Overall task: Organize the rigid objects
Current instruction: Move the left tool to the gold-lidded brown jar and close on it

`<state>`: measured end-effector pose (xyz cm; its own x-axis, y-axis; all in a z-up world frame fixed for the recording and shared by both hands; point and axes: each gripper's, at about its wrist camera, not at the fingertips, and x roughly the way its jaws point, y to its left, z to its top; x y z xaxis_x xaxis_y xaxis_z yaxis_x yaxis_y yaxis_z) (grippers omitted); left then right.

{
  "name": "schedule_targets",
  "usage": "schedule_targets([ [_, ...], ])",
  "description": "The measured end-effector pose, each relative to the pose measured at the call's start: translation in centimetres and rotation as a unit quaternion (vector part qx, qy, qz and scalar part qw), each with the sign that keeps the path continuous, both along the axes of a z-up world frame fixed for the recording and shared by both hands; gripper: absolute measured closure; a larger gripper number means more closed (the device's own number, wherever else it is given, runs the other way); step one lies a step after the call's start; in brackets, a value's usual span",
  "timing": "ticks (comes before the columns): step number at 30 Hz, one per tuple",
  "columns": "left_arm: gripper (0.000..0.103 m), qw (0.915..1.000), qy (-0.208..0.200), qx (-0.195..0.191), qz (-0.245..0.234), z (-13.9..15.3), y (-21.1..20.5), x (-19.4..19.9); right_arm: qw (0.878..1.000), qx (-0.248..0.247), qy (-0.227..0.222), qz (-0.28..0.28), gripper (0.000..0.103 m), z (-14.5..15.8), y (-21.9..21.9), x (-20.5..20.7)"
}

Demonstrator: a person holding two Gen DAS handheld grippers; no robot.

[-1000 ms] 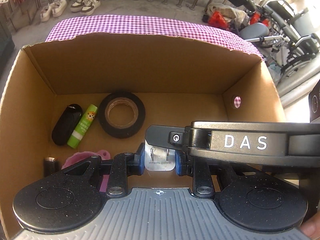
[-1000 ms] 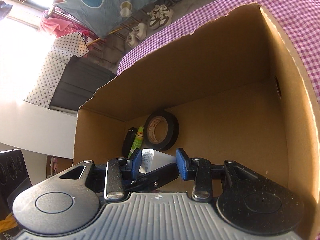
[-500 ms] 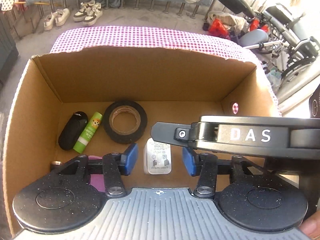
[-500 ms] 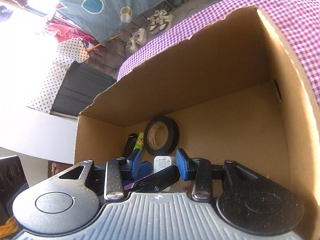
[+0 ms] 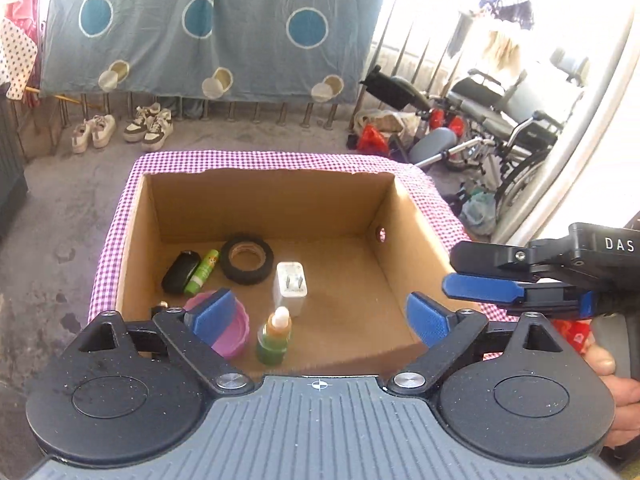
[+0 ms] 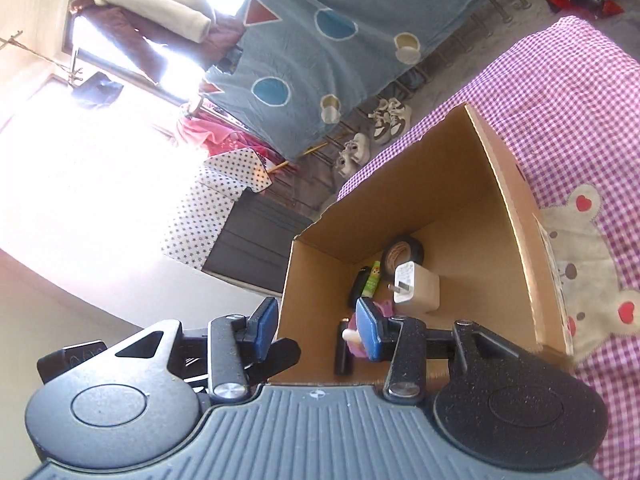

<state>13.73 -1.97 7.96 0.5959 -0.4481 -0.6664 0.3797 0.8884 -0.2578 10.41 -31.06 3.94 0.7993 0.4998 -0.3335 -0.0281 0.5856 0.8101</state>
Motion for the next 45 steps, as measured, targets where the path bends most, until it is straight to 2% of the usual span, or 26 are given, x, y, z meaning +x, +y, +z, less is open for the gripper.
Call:
schedule_targets([
  [2, 0.008, 0.9998, -0.004, -0.016, 0.010, -0.9, 0.7, -1.8, 1.000, 0.002, 0.008, -0.008, 0.052, -0.9, 0.1, -2.3],
  [4, 0.008, 0.9998, -0.003, -0.013, 0.015, -2.1, 1.2, -3.4, 1.000, 0.013, 0.015, -0.012, 0.052, -2.1, 0.4, -4.2],
  [9, 0.008, 0.9997, 0.001, 0.024, 0.000, -5.6, 1.6, -6.2, 0.998, 0.032, 0.049, 0.000, 0.052, -5.6, 2.3, -6.5],
  [14, 0.008, 0.9989, 0.002, 0.046, 0.009, -8.9, 1.6, -6.5, 0.996, 0.019, 0.082, 0.020, 0.052, -8.0, 4.8, -4.6],
  [19, 0.010, 0.9964, -0.030, 0.079, 0.009, -10.7, 1.0, -6.2, 0.995, -0.026, 0.090, 0.042, 0.053, -8.6, 7.3, -1.0],
  [23, 0.010, 0.9959, -0.037, 0.083, 0.001, -12.1, 0.7, -5.8, 0.992, -0.044, 0.099, 0.056, 0.060, -9.9, 8.6, 1.8],
  [29, 0.012, 0.9974, -0.027, 0.066, 0.005, -13.4, 1.2, -4.7, 0.988, -0.067, 0.119, 0.076, 0.062, -11.4, 10.1, 4.8],
  [34, 0.012, 0.9972, -0.033, 0.066, -0.005, -13.6, 1.0, -4.4, 0.986, -0.068, 0.118, 0.092, 0.062, -11.4, 10.6, 5.5],
  [37, 0.012, 0.9976, -0.032, 0.059, -0.018, -13.5, 0.9, -4.5, 0.985, -0.084, 0.119, 0.088, 0.062, -11.0, 10.5, 5.1],
  [45, 0.012, 0.9952, -0.034, 0.051, -0.077, -13.6, -1.4, -6.0, 0.986, -0.085, 0.134, 0.057, 0.062, -10.8, 7.8, 1.2],
])
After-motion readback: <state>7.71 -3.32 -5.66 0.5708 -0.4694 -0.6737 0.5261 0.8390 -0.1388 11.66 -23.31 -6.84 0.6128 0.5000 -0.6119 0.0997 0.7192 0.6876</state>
